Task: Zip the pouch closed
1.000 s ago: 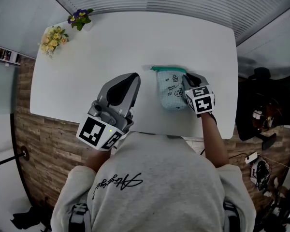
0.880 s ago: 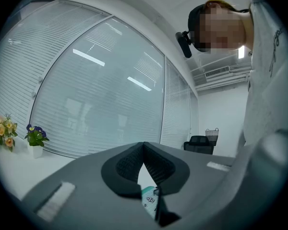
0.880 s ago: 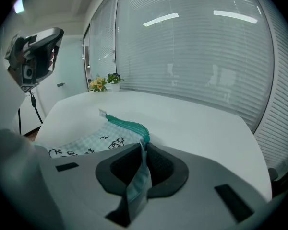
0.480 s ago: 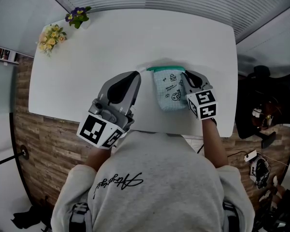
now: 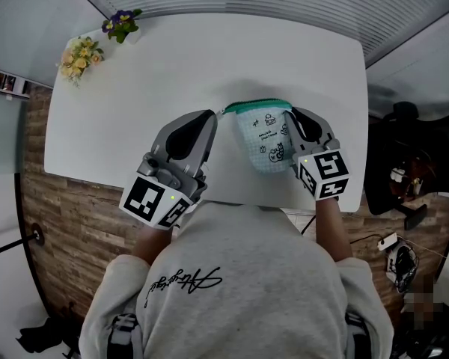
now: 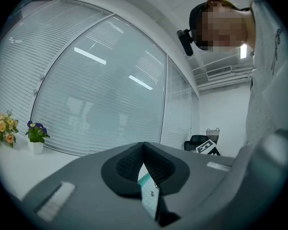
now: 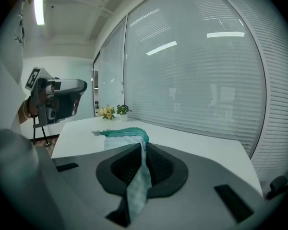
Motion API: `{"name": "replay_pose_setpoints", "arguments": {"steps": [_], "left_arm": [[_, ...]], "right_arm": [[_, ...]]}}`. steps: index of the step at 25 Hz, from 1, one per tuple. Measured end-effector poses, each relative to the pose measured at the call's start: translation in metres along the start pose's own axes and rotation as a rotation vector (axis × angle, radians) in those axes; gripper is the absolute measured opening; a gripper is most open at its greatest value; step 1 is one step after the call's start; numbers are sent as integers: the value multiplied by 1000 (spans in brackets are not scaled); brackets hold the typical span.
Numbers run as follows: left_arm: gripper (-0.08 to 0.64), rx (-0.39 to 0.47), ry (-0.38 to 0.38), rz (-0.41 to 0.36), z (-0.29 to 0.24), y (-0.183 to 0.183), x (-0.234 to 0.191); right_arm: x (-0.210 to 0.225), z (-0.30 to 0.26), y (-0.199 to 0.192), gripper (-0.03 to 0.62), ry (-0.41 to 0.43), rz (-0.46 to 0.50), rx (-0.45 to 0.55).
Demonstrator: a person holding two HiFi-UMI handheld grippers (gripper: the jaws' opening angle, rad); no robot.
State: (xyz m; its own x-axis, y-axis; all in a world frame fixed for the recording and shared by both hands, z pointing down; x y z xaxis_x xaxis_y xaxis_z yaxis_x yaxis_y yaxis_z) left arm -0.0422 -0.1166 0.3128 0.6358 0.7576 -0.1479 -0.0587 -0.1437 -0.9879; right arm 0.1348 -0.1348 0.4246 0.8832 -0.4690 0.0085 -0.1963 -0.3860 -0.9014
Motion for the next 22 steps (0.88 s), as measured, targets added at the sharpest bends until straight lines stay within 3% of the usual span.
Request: {"name": "replay_pose_setpoints", "arguments": {"steps": [13,22], "left_arm": [[2,-5,3,-13,-1,1,3],[2,-40,4,40,-7,-8,0]], "right_arm": [[0,37,54,31,-5,-27,185],[7,64,90,31,-7,-53,297]]}}
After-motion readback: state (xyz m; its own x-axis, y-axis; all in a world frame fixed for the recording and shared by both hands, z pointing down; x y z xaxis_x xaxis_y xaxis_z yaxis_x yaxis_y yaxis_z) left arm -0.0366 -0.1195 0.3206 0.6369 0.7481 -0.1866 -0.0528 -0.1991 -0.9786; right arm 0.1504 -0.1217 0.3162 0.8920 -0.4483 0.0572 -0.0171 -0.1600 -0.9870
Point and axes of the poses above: the fingertips, and each gripper's own axes: z backward along the fingers, x to its right, y out of its top, the point moved 2 cm from there along z, backward along the fingers, and after that the axes turned 4 degrees about -x, right-handed, at the moved point
